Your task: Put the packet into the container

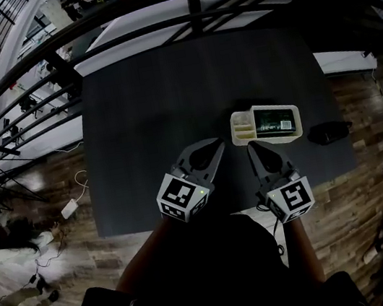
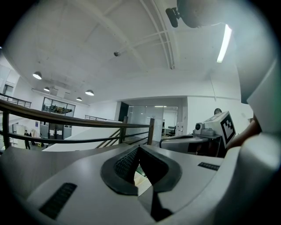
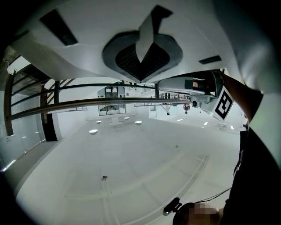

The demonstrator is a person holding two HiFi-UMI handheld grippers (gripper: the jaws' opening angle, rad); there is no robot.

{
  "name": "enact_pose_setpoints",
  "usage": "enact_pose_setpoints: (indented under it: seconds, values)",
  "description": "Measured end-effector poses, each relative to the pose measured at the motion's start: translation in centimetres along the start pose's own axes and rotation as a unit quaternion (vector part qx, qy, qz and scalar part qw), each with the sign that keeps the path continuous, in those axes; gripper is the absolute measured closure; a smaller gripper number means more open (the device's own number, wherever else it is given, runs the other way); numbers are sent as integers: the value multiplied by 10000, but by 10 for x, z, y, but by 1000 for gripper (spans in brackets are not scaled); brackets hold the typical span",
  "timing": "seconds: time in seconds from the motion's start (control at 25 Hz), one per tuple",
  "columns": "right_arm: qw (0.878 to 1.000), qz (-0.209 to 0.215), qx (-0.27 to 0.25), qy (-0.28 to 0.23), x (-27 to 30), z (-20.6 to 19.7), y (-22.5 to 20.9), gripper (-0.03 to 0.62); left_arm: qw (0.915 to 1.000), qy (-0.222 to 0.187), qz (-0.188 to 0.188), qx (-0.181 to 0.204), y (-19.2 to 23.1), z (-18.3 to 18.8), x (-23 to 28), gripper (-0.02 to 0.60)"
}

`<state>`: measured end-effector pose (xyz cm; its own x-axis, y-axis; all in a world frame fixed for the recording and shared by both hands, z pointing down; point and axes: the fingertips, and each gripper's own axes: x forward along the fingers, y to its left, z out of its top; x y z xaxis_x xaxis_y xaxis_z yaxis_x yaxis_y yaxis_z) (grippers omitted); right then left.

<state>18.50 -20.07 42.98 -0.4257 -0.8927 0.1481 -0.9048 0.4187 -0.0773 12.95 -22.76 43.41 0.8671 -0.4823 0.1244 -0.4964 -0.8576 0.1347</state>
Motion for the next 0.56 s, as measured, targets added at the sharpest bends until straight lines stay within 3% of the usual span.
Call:
enact_pose_setpoints:
  seconds: [0.56]
  values:
    - [10000,17,49,-84,4,5,4,591,10000,67,19,20,1,-2,0,577]
